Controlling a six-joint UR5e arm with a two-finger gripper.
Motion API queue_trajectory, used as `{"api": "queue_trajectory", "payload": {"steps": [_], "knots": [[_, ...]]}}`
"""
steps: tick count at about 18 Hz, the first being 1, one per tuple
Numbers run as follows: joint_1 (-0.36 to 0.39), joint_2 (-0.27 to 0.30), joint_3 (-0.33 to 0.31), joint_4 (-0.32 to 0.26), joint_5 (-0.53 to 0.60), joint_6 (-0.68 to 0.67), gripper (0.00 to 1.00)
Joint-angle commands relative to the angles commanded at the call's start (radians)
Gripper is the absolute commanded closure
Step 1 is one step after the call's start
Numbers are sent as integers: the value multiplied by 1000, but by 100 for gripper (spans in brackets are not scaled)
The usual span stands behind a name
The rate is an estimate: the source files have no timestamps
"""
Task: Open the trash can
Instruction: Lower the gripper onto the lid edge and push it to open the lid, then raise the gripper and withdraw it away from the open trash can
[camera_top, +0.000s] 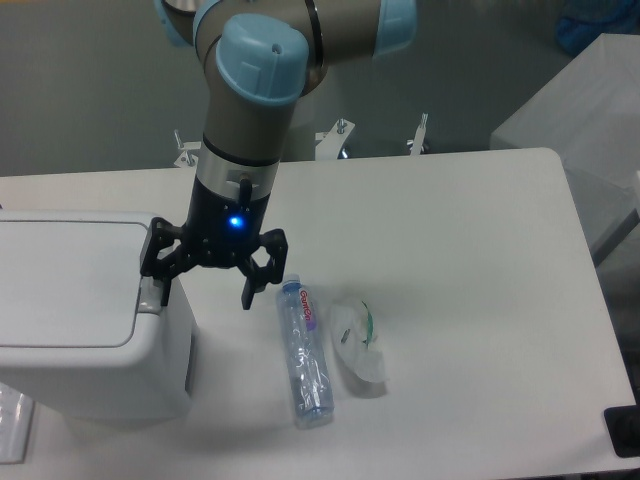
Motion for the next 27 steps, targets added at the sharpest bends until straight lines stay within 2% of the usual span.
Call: {"api": "queue_trajectory", "payload": {"steps": [8, 11, 14, 18, 20, 22, 24, 27], "knots": [[0, -3, -3, 9, 0, 2, 0], [0, -2, 9, 44, 0, 8, 0], [0, -3, 70, 98, 2, 9, 0], [55, -2, 159, 100, 3, 63, 0], [63, 2, 175, 100, 75, 127, 0], [78, 9, 176, 85, 208, 179, 0], [80, 11, 176, 65, 253, 273, 0], [98, 14, 175, -23, 340, 452, 0]]}}
